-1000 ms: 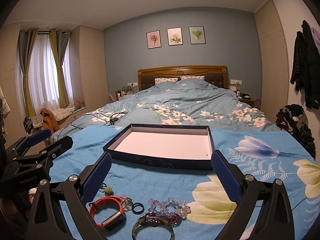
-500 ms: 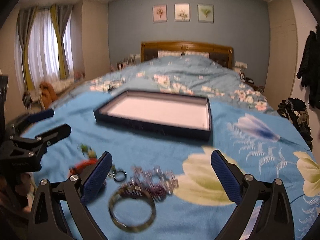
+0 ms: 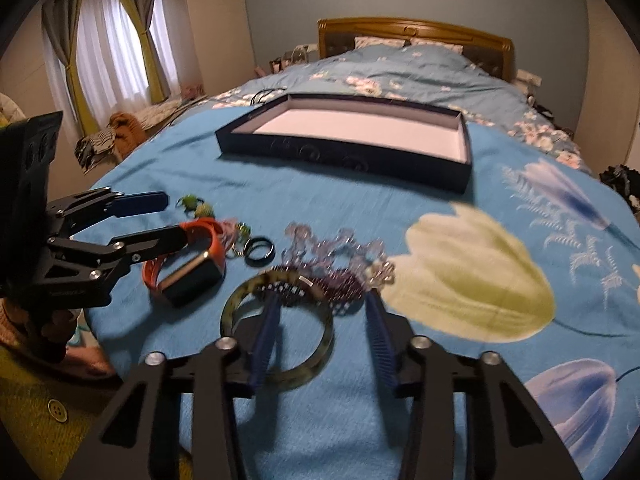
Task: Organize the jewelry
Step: 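Grasp the orange watch band with the left tool while the right tool grasps the tortoiseshell bangle, then carry the watch and bangle into the white box and open both tools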
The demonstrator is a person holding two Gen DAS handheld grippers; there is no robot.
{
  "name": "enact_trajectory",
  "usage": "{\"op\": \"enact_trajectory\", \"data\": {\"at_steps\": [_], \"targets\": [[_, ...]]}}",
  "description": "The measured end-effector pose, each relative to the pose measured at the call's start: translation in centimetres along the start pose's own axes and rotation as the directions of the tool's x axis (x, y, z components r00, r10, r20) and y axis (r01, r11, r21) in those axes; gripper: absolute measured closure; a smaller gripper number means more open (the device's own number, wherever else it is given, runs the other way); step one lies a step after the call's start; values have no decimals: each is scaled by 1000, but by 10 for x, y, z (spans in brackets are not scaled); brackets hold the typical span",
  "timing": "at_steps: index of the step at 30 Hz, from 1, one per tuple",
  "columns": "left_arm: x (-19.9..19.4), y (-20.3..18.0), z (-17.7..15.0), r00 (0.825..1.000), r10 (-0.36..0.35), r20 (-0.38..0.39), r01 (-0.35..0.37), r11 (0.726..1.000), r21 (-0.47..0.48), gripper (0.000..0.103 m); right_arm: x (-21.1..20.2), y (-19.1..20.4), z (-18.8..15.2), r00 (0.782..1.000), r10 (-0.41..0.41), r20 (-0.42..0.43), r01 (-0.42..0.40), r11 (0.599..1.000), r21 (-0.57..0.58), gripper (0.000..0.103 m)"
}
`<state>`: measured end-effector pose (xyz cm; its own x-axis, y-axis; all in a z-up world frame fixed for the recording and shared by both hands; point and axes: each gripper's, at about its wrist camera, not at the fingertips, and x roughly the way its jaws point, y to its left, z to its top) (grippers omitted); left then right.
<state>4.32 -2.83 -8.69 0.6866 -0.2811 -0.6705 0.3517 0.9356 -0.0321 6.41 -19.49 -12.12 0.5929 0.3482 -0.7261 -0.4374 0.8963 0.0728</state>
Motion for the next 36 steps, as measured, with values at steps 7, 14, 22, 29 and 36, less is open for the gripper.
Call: {"op": "enact_trajectory", "data": {"at_steps": [7, 14, 22, 29, 36], "targets": [[11, -2, -2, 997, -25, -74, 24, 1000, -11, 73, 4, -7, 1, 999, 26, -26, -25, 999, 33, 97], [7, 1, 0, 995, -59, -79, 57, 998, -25, 93, -7, -9, 4, 998, 64, -9, -64, 998, 26, 97], [-21, 17, 24, 998, -66, 15, 66, 998, -4, 92, -26, -21, 26, 990, 119, 78, -124, 991, 58, 97], [-23, 27, 63, 995, -42, 90, 39, 998, 40, 92, -18, -39, 69, 982, 105, 155, -117, 990, 73, 97], [7, 43, 122, 993, -24, 113, 14, 996, 91, 92, 17, -73, 125, 985, 45, 169, -63, 992, 106, 97]]}}
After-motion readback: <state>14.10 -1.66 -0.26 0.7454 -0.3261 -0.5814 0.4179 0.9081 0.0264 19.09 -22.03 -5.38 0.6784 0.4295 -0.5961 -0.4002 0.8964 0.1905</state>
